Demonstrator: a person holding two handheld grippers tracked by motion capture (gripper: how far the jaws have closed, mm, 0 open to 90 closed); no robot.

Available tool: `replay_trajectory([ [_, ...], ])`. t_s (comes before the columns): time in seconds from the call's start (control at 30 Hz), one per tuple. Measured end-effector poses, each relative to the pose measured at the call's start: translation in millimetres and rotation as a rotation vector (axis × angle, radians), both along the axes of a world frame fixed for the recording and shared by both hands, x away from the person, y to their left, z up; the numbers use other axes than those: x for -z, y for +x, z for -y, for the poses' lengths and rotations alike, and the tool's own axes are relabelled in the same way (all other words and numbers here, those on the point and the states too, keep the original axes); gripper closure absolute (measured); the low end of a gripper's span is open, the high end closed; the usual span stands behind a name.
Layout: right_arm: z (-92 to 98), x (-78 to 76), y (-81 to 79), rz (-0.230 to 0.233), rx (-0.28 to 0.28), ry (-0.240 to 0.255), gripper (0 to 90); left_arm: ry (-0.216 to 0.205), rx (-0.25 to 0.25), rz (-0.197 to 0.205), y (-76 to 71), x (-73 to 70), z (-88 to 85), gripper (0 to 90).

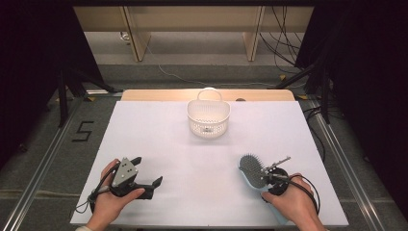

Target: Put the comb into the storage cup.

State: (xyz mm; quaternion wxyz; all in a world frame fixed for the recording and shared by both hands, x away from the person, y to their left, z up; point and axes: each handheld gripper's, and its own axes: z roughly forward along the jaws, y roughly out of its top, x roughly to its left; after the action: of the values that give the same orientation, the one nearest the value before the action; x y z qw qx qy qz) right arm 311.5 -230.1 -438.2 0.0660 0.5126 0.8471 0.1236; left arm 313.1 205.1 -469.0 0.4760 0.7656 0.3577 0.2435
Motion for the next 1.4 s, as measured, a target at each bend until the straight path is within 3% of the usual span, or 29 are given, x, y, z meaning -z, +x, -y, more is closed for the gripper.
replay_trajectory([
  [0.7,2.1,-6.2,1.2,0.052,0.020,0.053,70.5,0.002,-0.001,-0.001,0.2,0.2,-0.1,1.8],
  [1.4,6.2,-10.9,4.1,0.156,0.010,0.117,70.5,0.002,-0.003,-0.001,0.2,0.1,-0.2,1.8],
])
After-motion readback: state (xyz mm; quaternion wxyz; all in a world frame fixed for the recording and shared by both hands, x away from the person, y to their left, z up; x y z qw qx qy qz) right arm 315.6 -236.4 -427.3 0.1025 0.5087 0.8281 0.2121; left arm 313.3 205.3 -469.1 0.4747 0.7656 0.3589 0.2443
